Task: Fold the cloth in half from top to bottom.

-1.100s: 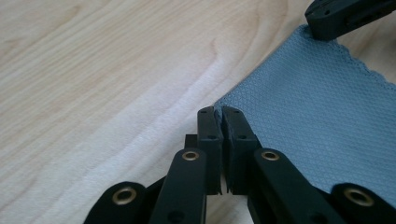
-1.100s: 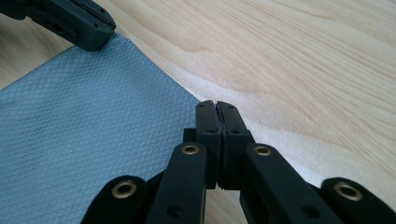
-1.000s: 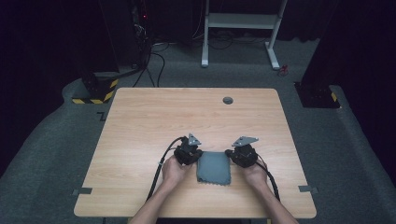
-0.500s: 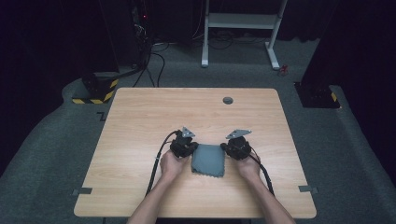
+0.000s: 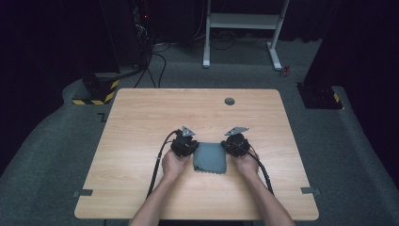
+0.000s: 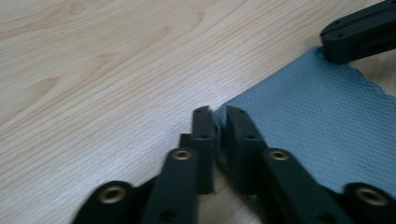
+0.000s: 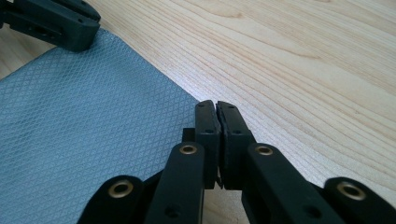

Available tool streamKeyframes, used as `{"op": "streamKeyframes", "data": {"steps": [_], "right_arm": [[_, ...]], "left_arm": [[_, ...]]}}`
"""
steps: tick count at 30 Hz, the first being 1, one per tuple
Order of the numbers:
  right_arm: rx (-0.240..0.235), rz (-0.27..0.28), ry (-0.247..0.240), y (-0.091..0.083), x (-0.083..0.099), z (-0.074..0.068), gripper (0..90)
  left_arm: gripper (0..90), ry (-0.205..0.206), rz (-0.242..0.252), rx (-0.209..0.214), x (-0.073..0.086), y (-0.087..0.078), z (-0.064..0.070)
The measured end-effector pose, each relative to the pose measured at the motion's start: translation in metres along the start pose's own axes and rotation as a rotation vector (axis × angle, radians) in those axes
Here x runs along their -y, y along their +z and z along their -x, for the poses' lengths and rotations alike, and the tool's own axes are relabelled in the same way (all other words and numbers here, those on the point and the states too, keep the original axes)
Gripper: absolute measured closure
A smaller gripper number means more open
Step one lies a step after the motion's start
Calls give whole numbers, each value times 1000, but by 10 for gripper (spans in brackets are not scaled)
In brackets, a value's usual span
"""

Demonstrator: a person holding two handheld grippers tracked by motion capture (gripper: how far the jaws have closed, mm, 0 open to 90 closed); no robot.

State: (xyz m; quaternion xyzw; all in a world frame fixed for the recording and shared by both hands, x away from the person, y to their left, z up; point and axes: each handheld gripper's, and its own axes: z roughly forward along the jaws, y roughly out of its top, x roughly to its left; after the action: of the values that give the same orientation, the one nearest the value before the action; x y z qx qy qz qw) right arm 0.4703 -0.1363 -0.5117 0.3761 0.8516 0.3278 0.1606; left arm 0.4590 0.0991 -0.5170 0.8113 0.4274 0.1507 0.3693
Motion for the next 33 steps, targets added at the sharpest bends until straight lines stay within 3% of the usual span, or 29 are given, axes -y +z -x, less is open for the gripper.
{"op": "streamKeyframes", "data": {"steps": [3, 5, 9, 11, 18, 28, 33], "right_arm": [[5, 32, 19, -7, 1, -1, 805], [-4, 75, 24, -17, 2, -3, 798], [-34, 99, 0, -26, 8, -13, 800], [-62, 95, -19, -28, 14, -21, 801], [-109, 59, -34, -29, 34, -39, 784], [-102, 57, -57, -40, 50, -44, 742], [-91, 72, -55, -44, 57, -45, 714]], "left_arm": [[670, -23, 8, 25, 3, -8, 1], [629, -11, 4, 43, 7, -14, 5], [593, 8, 10, 68, 17, -26, 13], [579, 30, -5, 65, 23, -31, 17], [551, 46, -30, 89, 37, -40, 26], [538, 71, -19, 99, 53, -51, 34], [535, 95, -3, 79, 60, -55, 39]]}}
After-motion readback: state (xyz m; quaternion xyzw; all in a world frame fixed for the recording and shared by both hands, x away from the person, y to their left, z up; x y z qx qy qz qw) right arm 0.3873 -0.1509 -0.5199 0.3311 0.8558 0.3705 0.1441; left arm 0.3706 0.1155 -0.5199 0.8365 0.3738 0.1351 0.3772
